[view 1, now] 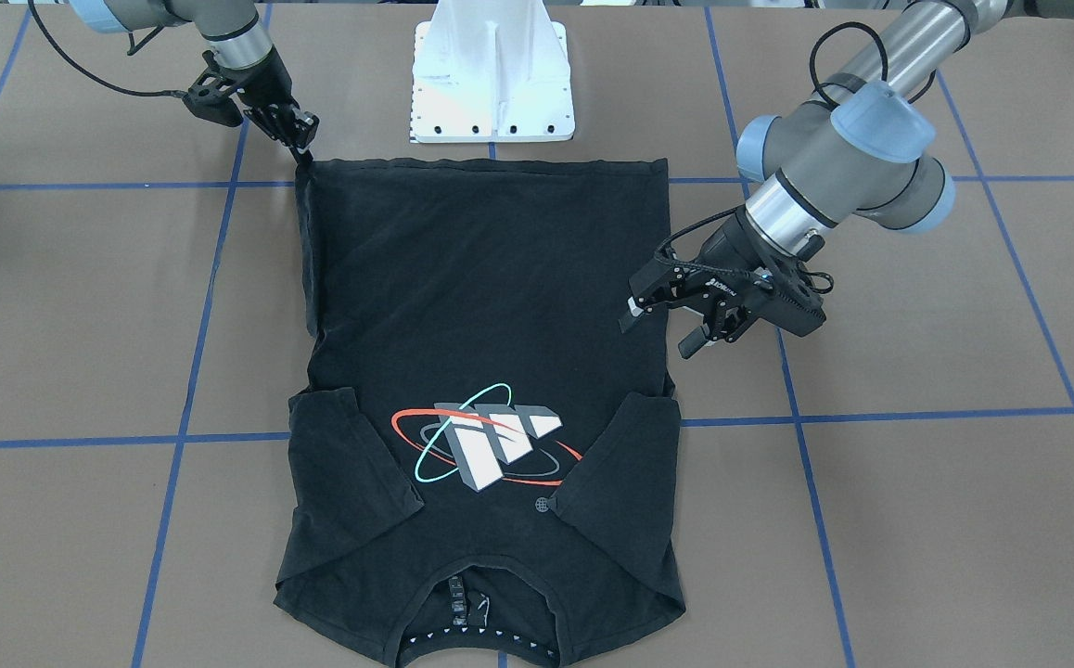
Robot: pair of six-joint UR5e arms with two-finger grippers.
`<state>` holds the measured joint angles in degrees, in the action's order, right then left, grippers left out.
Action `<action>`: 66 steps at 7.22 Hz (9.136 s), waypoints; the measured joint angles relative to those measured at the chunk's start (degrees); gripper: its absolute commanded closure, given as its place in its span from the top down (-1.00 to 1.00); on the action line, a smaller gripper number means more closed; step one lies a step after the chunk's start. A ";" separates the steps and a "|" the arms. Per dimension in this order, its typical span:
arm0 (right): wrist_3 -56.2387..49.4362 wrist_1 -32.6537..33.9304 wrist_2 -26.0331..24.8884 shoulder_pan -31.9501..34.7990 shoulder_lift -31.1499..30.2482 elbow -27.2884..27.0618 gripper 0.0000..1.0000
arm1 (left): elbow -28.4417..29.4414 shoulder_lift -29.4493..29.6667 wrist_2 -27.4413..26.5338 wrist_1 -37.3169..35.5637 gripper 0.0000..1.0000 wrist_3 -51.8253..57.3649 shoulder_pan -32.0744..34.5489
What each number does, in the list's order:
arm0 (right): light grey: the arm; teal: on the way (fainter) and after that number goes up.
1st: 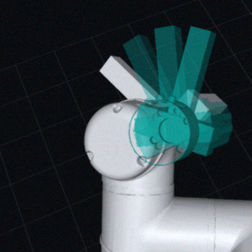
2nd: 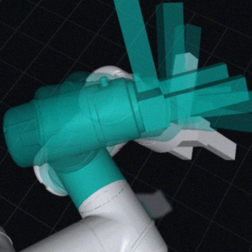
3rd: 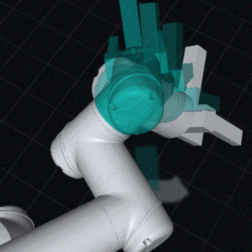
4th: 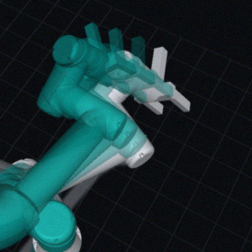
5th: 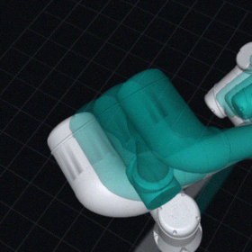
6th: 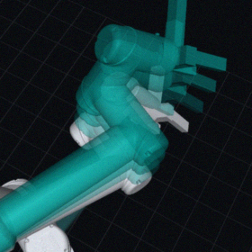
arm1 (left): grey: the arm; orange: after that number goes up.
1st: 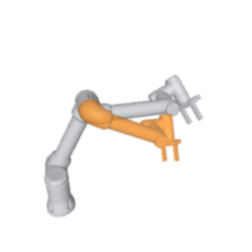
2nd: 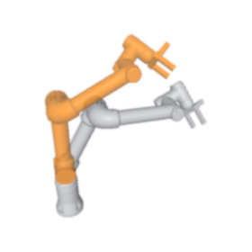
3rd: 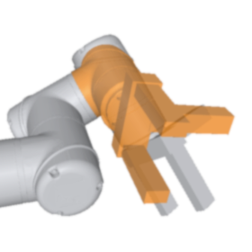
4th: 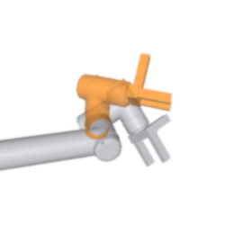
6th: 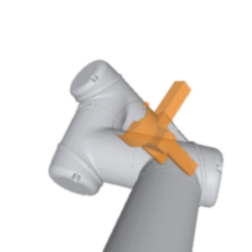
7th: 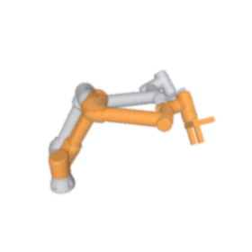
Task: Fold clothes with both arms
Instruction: 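Move the left gripper down to the other hem corner nearest the robot, then grasp both hem corners with the left and right grippers, then lift the hem with both grippers and fold it toward the collar, then lower the hem onto the shirt near the collar and open both grippers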
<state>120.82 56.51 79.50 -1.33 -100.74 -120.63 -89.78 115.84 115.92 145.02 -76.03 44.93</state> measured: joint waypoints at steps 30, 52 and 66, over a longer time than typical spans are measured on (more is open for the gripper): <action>-0.06 -0.17 5.76 -0.25 -9.08 -8.96 -1.00 | -26.17 -30.33 -28.99 -11.34 -1.00 -34.63 -43.51; -20.69 27.83 49.04 57.23 31.26 14.47 -1.00 | -12.14 -6.76 -15.49 -13.08 -1.00 -17.97 -3.51; -28.13 22.49 30.82 51.25 49.65 46.52 0.32 | 20.08 3.31 -20.20 7.31 0.28 -17.72 -1.54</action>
<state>92.69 79.00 110.32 49.93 -51.09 -74.11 -69.70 119.15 95.72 152.33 -93.75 43.39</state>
